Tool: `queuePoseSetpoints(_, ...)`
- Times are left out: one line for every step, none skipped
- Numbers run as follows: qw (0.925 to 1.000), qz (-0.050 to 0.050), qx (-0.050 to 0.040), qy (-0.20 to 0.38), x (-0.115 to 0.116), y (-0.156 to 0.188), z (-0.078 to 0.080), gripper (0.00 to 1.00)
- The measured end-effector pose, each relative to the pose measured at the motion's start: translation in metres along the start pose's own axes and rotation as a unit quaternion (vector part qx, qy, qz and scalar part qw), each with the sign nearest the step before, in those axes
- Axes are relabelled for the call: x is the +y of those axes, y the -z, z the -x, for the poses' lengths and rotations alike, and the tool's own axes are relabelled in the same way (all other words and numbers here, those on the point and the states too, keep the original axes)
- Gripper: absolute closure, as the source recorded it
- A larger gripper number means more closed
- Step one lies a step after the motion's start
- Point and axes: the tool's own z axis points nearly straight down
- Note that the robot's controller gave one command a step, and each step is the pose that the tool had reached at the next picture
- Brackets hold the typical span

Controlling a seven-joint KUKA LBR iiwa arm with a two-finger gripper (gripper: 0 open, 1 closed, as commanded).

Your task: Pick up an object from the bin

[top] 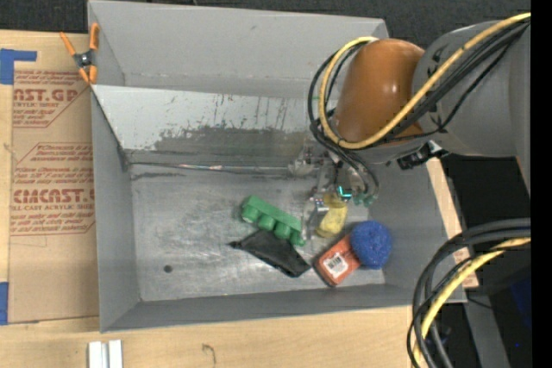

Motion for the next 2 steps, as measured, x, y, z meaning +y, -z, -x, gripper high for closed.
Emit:
queuePoseSetpoints(1.0000, 0.000, -0.0009, 0.000, 0.000, 0.001, 0.001, 0.00)
queuePoseSetpoints(0.9995, -0.002, -0.0054, 0.030, 0.017, -0.018, -0.012, 0.00)
